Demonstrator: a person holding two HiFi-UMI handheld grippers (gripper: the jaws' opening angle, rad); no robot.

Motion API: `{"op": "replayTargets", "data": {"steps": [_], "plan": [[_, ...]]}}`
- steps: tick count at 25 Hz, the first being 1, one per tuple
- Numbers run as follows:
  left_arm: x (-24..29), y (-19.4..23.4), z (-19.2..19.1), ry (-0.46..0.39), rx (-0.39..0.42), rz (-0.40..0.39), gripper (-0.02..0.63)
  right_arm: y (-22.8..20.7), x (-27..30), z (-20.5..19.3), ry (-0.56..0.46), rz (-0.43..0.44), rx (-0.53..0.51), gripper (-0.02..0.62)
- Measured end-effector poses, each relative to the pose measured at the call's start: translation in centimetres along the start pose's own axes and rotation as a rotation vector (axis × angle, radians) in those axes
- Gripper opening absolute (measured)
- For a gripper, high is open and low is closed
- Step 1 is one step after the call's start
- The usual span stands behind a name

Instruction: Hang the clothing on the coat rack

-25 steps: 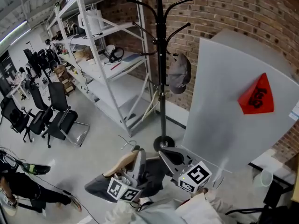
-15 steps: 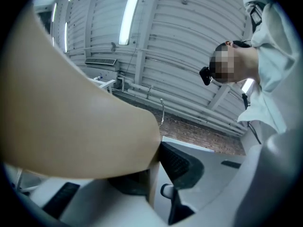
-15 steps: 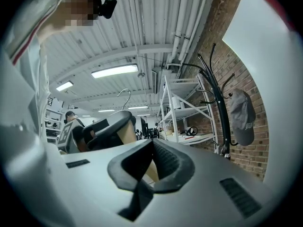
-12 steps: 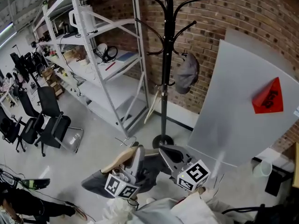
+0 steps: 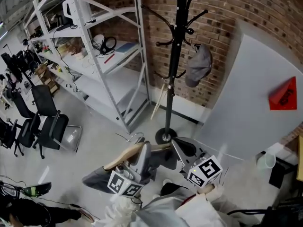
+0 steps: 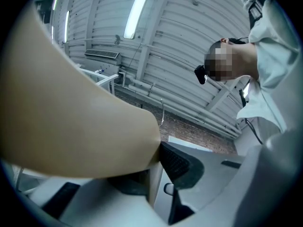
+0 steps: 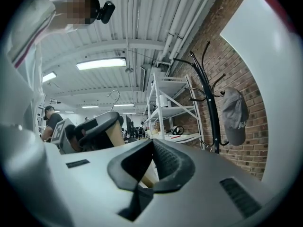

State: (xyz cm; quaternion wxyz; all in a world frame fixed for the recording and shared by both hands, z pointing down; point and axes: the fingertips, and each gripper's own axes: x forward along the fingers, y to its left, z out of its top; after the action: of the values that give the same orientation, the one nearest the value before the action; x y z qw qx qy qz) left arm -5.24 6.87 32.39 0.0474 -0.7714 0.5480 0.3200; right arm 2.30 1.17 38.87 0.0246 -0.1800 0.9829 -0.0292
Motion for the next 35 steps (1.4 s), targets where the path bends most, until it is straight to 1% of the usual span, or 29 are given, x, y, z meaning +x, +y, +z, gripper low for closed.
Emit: {"op": "replayTargets", "data": {"steps": [3, 6, 9, 13, 16, 20, 25, 31, 35], "plan": [[0.8, 1.3, -0.5, 0.010, -0.019, -0.015, 0.087, -0.6, 1.1, -0.2, -0.004, -0.016, -0.003, 0.021], [2.0, 2.4, -1.0, 0.013, -0.037, -0.043, 0.087, -2.0, 2.3, -0.2, -0.016, -0.048, -0.009, 0.021], [3.7, 3.9, -1.5, 0.017, -0.055, -0.072, 0.087, -4.1, 3.8, 0.3, -0.040, -0.089, -0.023, 0.021], [6.8, 5.8, -2.6, 0.045, -0.104, -0.118, 0.087, -7.0, 6.0, 1.3, -0.083, -0.142, -0.023, 0.021], [9.2, 6.9, -3.7, 0.058, -0.136, -0.155, 0.087, -9.3, 7.3, 1.9, -0.099, -0.176, -0.043, 0.021], [12.6, 8.3, -4.8, 0.074, -0.164, -0.196, 0.087, -11.5, 9.0, 2.6, -0.097, -0.181, -0.073, 0.021], [15.7, 9.0, -6.3, 0.104, -0.212, -0.251, 0.087, -13.9, 10.3, 3.4, -0.107, -0.209, -0.090, 0.021], [19.0, 10.3, -7.5, 0.105, -0.205, -0.311, 0.087, -17.0, 11.7, 3.5, -0.115, -0.239, -0.118, 0.021], [20.1, 10.9, -8.4, 0.109, -0.223, -0.340, 0.087, -18.9, 12.6, 3.5, -0.111, -0.258, -0.132, 0.022]]}}
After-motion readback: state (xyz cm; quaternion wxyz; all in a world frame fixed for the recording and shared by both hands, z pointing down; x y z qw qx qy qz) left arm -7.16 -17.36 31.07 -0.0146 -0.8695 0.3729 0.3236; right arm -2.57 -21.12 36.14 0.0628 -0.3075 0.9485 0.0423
